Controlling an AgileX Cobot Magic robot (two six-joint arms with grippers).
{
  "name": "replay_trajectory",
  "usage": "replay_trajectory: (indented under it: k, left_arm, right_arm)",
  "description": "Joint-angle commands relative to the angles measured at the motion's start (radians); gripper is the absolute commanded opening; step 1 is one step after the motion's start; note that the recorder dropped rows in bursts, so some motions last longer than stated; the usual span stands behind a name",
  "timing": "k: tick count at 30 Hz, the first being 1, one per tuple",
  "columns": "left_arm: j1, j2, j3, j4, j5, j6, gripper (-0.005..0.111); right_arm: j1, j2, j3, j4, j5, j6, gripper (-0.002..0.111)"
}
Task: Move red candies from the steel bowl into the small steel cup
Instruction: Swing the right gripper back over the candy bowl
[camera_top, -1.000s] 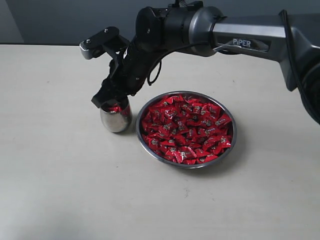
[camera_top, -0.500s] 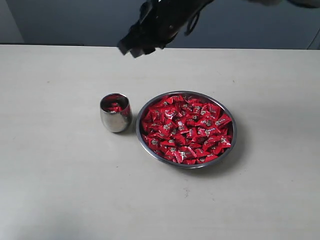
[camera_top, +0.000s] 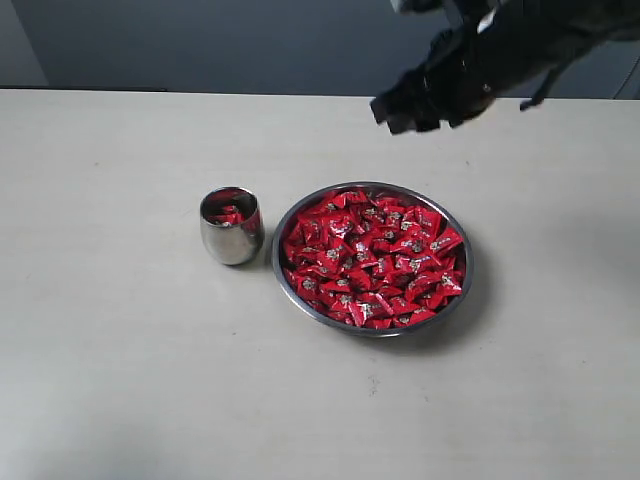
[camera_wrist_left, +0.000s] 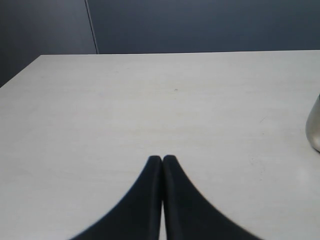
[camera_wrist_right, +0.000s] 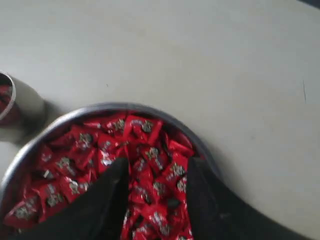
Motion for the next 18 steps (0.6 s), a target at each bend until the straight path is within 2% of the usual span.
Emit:
replay_trajectory:
  k: [1, 4, 11, 18]
  left_arm:
    - [-0.005, -0.005, 0.005, -0.006, -0.01, -0.001, 0.0]
    - [-0.005, -0.005, 0.005, -0.006, -0.01, -0.001, 0.0]
    - [-0.005, -0.005, 0.005, -0.006, -0.01, -0.001, 0.0]
    - [-0.005, -0.005, 0.005, -0.006, -0.01, -0.001, 0.0]
  right_arm:
    - [-0.004, -0.014, 0.19, 0.024, -0.137, -0.052, 0.038]
    - [0.003, 0.003, 0.24, 0.024, -0.173, -0.081, 0.038]
    - [0.055, 0.058, 0.196, -0.041, -0.188, -0.124, 0.038]
    - [0.083, 0.145, 0.032, -0.129, 0.003, -0.085, 0.038]
